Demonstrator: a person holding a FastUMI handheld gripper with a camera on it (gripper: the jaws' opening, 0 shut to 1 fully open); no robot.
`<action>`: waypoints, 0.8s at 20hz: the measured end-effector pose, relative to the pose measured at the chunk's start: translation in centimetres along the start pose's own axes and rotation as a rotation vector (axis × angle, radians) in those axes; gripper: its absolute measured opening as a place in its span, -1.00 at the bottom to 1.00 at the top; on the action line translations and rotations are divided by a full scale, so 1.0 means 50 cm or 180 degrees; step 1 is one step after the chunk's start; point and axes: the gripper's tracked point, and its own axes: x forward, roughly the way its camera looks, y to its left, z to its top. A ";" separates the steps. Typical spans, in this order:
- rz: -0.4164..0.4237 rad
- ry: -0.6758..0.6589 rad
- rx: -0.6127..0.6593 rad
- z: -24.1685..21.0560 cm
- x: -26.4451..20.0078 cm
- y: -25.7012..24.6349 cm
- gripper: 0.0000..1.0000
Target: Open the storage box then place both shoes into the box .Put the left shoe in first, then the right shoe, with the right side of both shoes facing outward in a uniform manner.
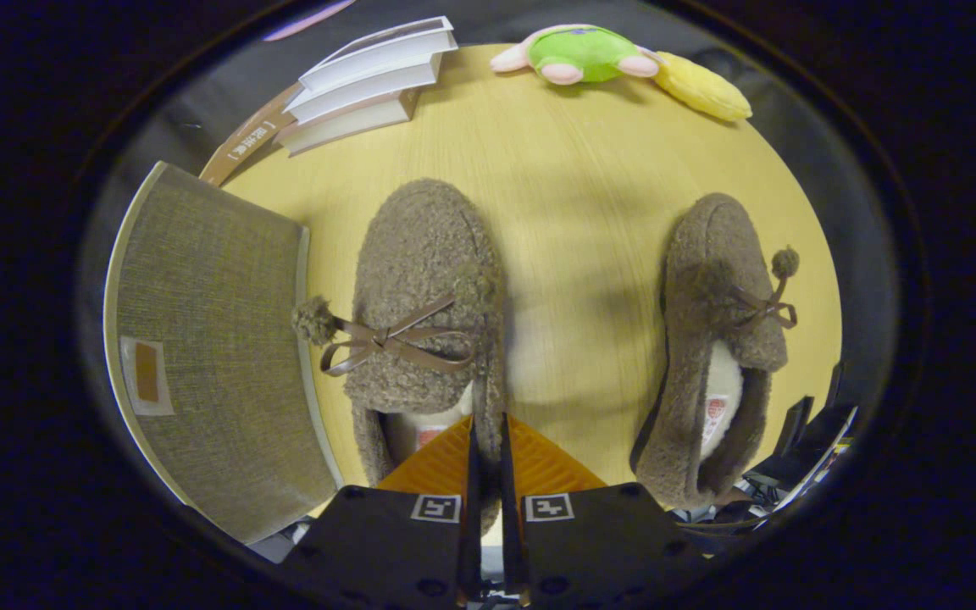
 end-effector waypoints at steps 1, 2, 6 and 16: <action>0.0023 0.0031 -0.0002 0.000 0.003 -0.001 -0.79; 0.0027 0.0042 0.0042 -0.001 0.002 -0.002 -0.86; 0.0062 0.0065 0.0108 -0.003 -0.002 0.003 -0.86; -0.0288 -0.0001 0.0086 -0.014 -0.096 -0.004 -0.86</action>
